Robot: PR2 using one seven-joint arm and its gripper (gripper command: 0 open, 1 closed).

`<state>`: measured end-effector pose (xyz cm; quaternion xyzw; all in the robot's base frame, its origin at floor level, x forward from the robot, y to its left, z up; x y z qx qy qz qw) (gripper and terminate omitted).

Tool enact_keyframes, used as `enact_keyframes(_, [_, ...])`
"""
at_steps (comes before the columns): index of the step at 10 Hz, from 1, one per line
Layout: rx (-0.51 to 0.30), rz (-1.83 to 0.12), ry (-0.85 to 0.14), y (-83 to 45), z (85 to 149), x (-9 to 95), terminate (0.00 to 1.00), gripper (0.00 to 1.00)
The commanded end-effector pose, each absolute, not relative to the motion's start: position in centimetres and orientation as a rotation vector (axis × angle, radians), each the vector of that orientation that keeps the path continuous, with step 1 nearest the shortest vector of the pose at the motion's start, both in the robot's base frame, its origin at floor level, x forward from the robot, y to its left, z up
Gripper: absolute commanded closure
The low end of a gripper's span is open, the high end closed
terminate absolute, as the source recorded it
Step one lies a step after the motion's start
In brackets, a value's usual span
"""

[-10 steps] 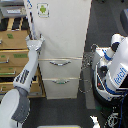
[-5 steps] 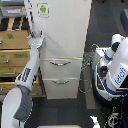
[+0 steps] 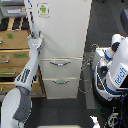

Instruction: Opening the fridge

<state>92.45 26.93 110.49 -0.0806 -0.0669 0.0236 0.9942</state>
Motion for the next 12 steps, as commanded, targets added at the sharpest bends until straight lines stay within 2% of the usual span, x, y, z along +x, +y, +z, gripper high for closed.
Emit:
enact_keyframes(1, [-0.171, 0.024, -0.125, 26.7, 108.8, 92.9, 0.0, 1.0])
enact_keyframes(12, [-0.159, -0.017, -0.092, 26.9, 107.2, 91.6, 0.0, 1.0])
